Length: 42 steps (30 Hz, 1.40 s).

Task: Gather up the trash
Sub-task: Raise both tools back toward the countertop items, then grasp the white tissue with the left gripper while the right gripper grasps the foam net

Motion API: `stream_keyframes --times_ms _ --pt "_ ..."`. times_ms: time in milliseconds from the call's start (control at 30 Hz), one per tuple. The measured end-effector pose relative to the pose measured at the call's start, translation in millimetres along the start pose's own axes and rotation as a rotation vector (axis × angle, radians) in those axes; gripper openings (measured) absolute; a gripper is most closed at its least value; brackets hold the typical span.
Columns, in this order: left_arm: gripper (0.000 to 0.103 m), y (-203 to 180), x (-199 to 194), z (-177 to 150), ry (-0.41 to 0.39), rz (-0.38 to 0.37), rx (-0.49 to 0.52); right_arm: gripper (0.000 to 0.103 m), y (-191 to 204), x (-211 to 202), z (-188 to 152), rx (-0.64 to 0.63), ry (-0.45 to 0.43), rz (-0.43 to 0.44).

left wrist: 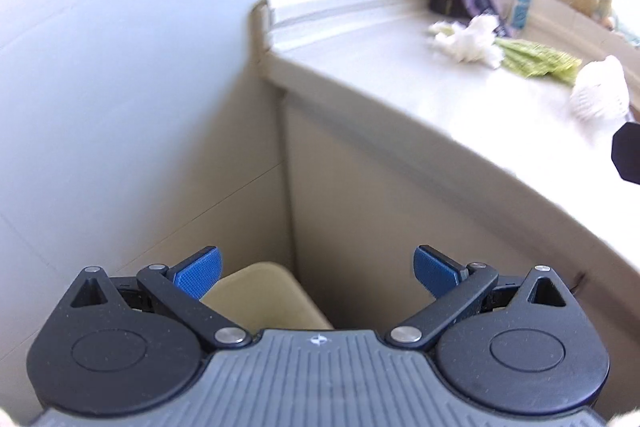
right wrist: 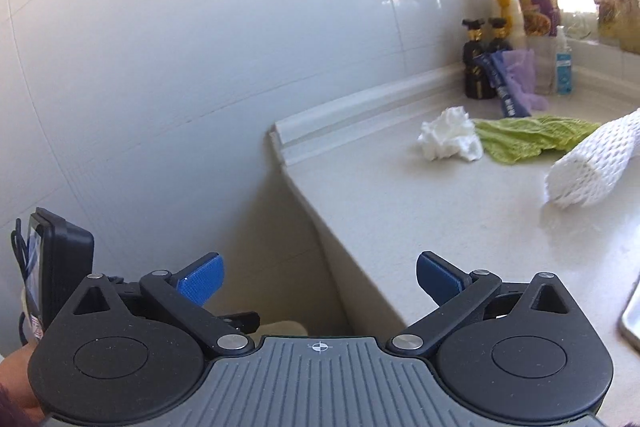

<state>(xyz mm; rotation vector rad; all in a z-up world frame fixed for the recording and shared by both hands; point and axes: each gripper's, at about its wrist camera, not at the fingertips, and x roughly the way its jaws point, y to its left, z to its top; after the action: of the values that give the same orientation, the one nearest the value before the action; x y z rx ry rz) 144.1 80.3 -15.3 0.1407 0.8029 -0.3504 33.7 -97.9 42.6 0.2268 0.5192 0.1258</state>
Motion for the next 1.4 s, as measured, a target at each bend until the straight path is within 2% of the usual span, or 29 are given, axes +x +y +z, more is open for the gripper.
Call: stream_keyframes --times_ms 233,267,600,800,1000,1267,1400 --pt "0.102 -40 -5 19 -0.085 -0.054 0.047 0.103 -49 -10 14 0.054 -0.068 -0.123" --pt "0.102 -47 1 15 -0.095 -0.063 0.053 0.103 -56 -9 16 0.067 -0.075 -0.134" --pt "0.102 -92 24 55 -0.165 -0.116 0.119 0.103 -127 -24 39 0.263 -0.137 -0.209" --pt "0.102 -113 61 86 -0.179 -0.158 0.17 0.103 -169 -12 51 0.481 -0.191 -0.224" --pt "0.101 -131 99 110 -0.192 -0.145 0.214 0.103 -189 15 57 0.591 -0.219 -0.279" --pt "0.085 -141 136 127 -0.189 -0.133 0.142 0.098 -214 57 49 0.702 -0.199 -0.357" --pt "0.064 -142 144 126 -0.183 -0.116 0.132 0.088 -219 71 45 0.707 -0.176 -0.376"
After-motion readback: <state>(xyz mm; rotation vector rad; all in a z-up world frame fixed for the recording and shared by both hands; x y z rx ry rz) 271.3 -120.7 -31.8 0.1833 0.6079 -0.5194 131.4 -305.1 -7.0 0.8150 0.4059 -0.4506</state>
